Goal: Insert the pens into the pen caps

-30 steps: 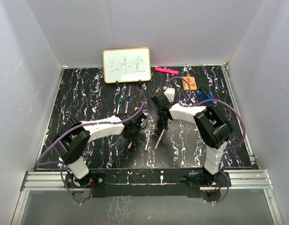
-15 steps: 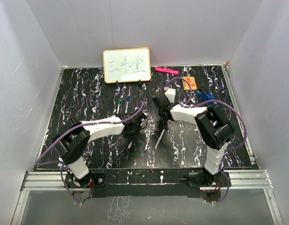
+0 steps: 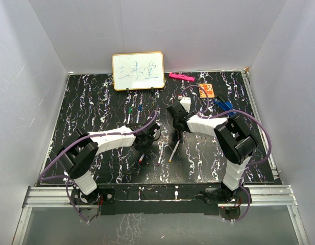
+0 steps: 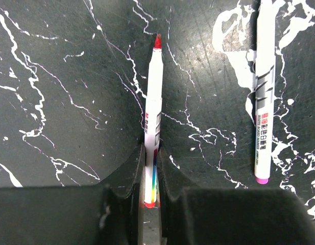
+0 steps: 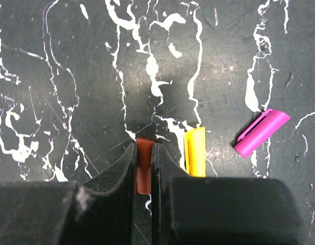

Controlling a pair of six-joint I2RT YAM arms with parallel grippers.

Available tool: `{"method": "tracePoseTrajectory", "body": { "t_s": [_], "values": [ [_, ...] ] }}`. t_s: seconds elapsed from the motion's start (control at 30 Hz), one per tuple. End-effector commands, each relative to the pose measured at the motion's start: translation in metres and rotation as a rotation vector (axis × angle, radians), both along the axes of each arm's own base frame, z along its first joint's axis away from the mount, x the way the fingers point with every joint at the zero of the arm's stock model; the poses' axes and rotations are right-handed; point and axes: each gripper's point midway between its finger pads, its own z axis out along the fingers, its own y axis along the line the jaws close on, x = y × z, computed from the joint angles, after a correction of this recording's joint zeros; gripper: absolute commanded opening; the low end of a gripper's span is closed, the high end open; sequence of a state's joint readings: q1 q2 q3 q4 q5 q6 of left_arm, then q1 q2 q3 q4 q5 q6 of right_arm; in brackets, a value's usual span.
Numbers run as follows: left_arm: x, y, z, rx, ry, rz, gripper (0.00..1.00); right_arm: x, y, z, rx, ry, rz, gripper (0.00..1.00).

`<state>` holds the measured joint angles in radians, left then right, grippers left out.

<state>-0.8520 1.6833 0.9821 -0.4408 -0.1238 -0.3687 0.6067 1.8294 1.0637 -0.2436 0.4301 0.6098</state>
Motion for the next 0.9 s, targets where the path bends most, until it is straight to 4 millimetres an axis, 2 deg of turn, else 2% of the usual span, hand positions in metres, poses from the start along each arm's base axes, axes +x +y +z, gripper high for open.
{"method": "tracePoseTrajectory", "body": {
  "t_s": [0.0,0.17,0.37,0.47,0.53,0.63,0.73,0.87],
  "values": [
    [0.026,-0.01,0.024,-0.048,-0.119,-0.005,0.0,-0.015,0.014,0.012,0.036,0.051,0.107,0.0],
    [0.043,-0.025,0.058,-0.153,-0.242,-0.013,0.0,0.008,0.028,0.074,0.123,-0.141,0.134,0.0],
    [0.057,-0.035,0.1,-0.272,-0.391,-0.034,0.0,0.014,0.033,0.122,0.219,-0.321,0.162,0.0],
    [0.06,-0.04,0.12,-0.347,-0.463,-0.05,0.0,0.01,0.032,0.147,0.273,-0.419,0.176,0.0],
    [0.06,-0.045,0.142,-0.432,-0.527,-0.064,0.0,0.005,0.029,0.167,0.312,-0.495,0.186,0.0],
    [0.056,-0.058,0.164,-0.568,-0.597,-0.111,0.0,-0.006,0.021,0.204,0.371,-0.639,0.203,0.0],
    [0.048,-0.071,0.18,-0.686,-0.626,-0.166,0.0,-0.018,0.014,0.243,0.423,-0.788,0.233,0.0],
    [0.042,-0.088,0.197,-0.803,-0.623,-0.201,0.0,-0.035,0.009,0.281,0.477,-0.92,0.278,0.0]
  ]
}}
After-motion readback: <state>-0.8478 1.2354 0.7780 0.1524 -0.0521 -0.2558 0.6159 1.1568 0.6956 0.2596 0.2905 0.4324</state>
